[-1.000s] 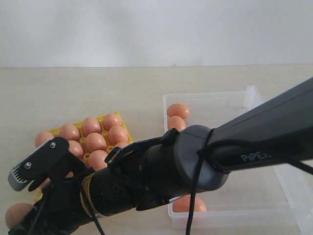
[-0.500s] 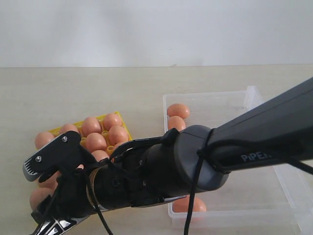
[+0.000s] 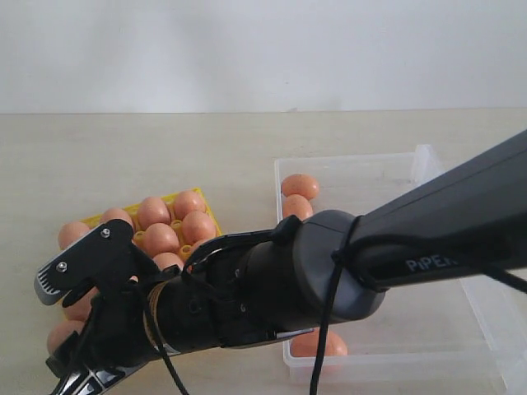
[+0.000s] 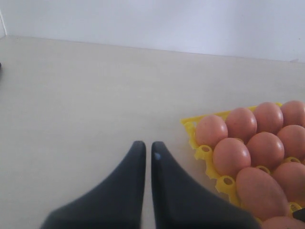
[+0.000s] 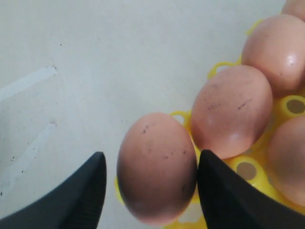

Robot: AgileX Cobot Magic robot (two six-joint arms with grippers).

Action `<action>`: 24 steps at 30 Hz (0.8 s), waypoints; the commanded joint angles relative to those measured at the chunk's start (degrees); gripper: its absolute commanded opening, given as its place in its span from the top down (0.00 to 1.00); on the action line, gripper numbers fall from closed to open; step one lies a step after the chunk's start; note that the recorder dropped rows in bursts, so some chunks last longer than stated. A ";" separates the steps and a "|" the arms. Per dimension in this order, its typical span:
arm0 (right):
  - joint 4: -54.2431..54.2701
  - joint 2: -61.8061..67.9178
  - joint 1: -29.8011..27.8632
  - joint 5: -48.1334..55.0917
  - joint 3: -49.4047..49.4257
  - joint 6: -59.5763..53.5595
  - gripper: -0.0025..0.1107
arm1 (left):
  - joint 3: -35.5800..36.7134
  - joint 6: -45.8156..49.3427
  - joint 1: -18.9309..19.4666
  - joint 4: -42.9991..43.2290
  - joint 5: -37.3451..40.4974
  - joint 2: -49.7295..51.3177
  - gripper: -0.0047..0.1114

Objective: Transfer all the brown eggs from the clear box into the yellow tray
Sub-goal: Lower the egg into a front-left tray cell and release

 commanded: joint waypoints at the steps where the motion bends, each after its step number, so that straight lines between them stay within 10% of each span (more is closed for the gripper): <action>1: 0.11 -0.37 -0.04 -0.37 -0.28 -0.35 0.54 | 0.15 0.39 0.18 -0.12 -0.23 -0.20 0.92; 16: 0.11 -7.98 -0.01 8.89 -0.28 6.13 0.54 | 0.15 0.39 0.18 -0.12 -0.23 -0.20 0.92; 22: 0.11 -7.98 -0.01 11.05 -0.28 7.33 0.98 | 0.15 0.39 0.18 -0.12 -0.23 -0.20 0.92; 24: 0.11 -7.98 -0.01 11.65 -0.28 7.52 0.98 | 0.15 0.39 0.18 -0.12 -0.23 -0.20 0.92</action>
